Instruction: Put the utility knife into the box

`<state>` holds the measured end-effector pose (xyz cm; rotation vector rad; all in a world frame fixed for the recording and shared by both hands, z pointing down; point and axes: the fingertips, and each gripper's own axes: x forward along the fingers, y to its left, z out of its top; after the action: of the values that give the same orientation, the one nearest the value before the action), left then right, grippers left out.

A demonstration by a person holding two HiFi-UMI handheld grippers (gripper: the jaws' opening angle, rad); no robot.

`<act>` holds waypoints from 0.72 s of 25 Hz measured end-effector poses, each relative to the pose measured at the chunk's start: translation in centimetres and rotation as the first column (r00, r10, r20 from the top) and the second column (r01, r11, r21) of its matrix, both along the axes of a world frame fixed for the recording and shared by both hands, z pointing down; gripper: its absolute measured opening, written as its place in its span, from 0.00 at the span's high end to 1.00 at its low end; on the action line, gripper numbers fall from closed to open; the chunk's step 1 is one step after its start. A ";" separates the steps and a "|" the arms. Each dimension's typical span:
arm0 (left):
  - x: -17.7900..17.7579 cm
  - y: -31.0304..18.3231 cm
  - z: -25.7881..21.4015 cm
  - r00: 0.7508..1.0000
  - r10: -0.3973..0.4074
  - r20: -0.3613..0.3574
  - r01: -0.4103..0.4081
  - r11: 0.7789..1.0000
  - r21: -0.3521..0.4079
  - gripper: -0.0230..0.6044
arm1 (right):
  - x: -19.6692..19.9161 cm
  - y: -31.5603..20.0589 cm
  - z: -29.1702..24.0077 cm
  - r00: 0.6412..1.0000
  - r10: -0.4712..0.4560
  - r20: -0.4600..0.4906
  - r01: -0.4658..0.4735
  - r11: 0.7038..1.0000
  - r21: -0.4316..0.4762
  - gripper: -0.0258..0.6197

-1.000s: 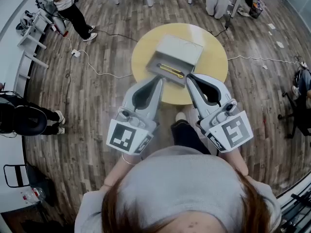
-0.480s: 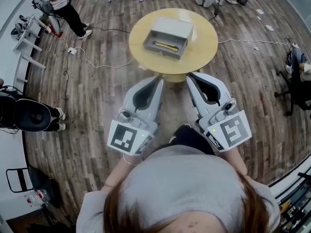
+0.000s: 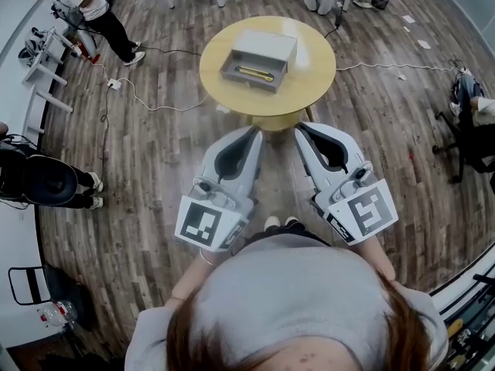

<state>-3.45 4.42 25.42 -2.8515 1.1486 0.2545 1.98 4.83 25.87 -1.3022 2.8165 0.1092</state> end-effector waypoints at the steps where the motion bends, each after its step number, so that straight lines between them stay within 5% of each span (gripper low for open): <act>1: 0.1 0.2 0.0 1.000 -0.003 0.000 0.003 1.000 -0.003 0.96 | 0.1 0.1 0.0 1.000 -0.001 0.000 0.001 1.000 -0.001 0.96; 18: -0.3 1.7 0.5 0.999 -0.028 -0.026 0.027 0.999 -0.030 0.96 | -0.8 2.0 -0.2 0.998 -0.056 0.013 0.056 0.998 -0.001 0.96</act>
<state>-3.77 6.16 25.91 -2.8638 1.2054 0.2771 1.19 6.82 25.63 -1.2186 2.8399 0.0964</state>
